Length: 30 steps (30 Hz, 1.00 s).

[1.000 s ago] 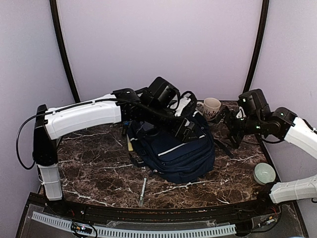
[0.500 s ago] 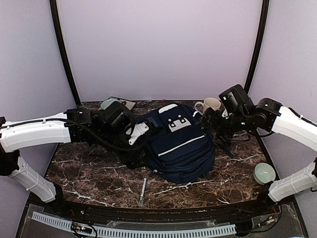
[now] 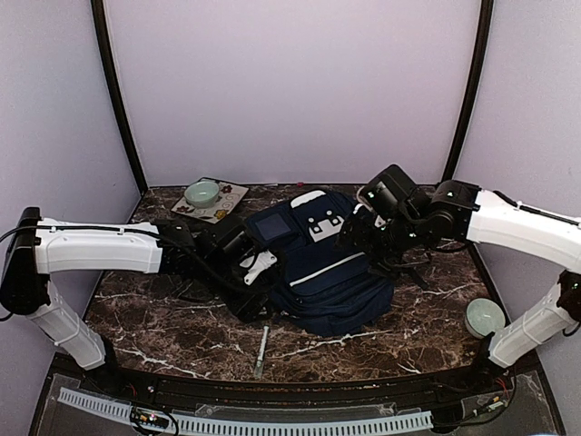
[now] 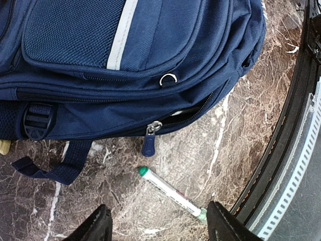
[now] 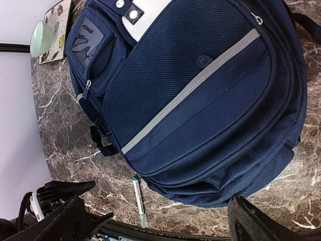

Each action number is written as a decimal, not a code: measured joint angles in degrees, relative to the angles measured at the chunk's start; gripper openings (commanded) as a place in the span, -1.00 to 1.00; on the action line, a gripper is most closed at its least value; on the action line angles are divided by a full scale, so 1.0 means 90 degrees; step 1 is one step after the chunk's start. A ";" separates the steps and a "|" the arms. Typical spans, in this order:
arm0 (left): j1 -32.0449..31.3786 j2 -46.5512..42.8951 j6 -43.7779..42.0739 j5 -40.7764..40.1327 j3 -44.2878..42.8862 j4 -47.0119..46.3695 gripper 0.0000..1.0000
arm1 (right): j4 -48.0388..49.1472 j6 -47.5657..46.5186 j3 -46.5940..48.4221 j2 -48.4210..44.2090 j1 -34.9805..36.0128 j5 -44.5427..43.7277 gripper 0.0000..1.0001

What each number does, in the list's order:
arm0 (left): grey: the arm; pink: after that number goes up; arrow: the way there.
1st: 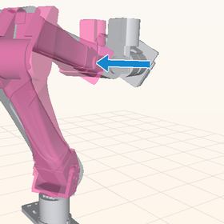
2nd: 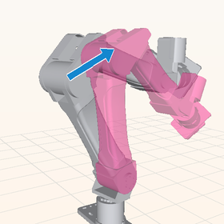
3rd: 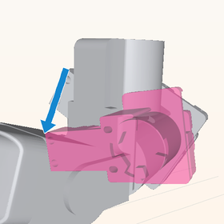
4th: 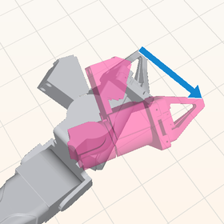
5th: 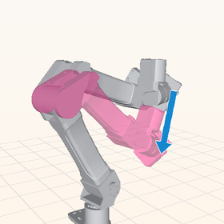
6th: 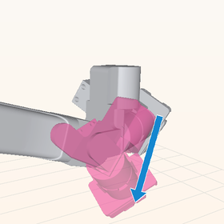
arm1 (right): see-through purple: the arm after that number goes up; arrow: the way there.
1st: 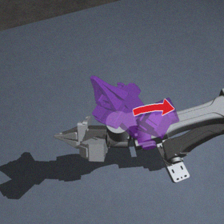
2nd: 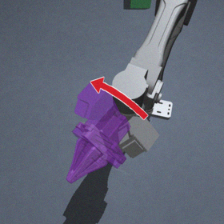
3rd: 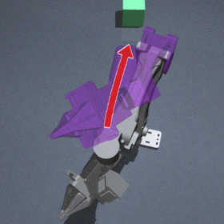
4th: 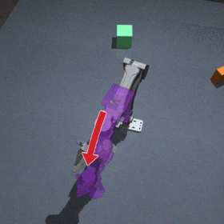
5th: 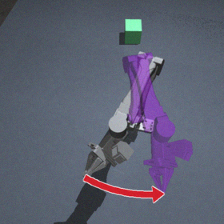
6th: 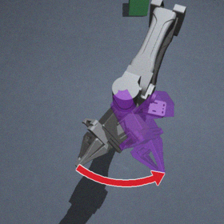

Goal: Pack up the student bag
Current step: Hold the largest pocket of the student bag.

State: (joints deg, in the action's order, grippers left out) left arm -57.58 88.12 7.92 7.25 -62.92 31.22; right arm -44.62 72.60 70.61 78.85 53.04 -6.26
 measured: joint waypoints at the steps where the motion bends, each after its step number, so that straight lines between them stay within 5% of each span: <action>1: 0.0022 0.0000 -0.0017 0.0061 0.0044 -0.0051 0.35 | -0.0041 0.0000 0.0083 0.0066 0.0066 -0.0019 0.99; 21: 0.0073 0.0580 -0.0384 0.0461 0.0733 -0.1214 0.13 | -0.0289 0.0306 0.0226 0.0389 0.0449 -0.0119 0.99; 30: 0.0073 0.0872 -0.0529 0.0481 0.0736 -0.1566 -0.34 | -0.0291 0.0308 0.0187 0.0478 0.0457 -0.0044 0.99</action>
State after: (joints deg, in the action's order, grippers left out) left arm -56.93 95.96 3.16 11.57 -56.29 17.12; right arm -47.24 75.37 72.29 83.15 57.14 -6.66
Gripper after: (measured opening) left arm 0.411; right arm 0.996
